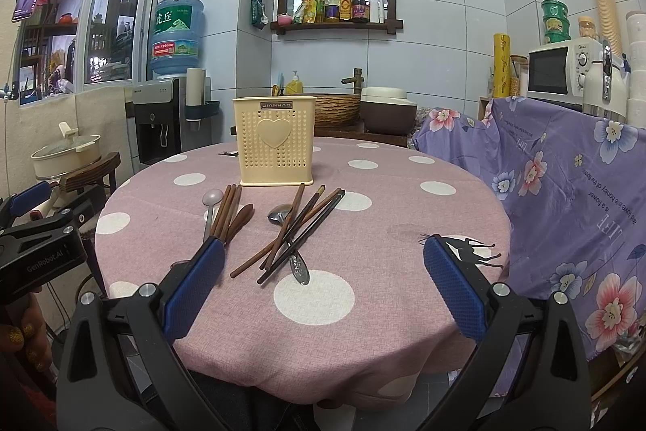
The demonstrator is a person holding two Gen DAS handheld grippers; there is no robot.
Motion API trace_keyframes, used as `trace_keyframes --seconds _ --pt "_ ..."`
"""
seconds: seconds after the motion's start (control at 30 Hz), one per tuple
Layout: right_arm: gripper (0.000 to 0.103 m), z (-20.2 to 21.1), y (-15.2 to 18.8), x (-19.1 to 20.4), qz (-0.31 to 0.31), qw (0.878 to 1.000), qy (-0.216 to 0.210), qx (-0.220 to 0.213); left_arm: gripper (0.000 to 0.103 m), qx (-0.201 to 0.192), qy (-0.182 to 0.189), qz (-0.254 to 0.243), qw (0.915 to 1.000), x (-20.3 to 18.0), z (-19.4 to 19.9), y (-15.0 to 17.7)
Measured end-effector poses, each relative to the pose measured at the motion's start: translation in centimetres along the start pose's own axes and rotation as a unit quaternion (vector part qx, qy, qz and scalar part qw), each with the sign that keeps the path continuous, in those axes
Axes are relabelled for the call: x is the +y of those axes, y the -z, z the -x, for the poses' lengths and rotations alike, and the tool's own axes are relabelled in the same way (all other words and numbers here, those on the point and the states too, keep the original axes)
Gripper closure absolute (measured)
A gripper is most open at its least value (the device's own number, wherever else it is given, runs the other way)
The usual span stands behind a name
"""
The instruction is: Organize utensils
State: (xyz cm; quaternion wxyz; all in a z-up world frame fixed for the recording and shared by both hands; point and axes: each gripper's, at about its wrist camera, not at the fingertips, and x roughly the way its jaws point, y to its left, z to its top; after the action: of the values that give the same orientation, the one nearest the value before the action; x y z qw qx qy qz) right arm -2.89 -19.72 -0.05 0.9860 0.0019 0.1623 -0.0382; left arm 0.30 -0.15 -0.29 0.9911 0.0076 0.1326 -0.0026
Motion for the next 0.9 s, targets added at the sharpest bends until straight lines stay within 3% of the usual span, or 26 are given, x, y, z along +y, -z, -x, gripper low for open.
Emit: trace_keyframes --seconds 0.9 --pt "0.005 -0.11 0.08 0.08 0.001 1.000 0.000 0.001 0.005 0.001 0.000 0.000 1.0000 -0.11 -0.01 0.09"
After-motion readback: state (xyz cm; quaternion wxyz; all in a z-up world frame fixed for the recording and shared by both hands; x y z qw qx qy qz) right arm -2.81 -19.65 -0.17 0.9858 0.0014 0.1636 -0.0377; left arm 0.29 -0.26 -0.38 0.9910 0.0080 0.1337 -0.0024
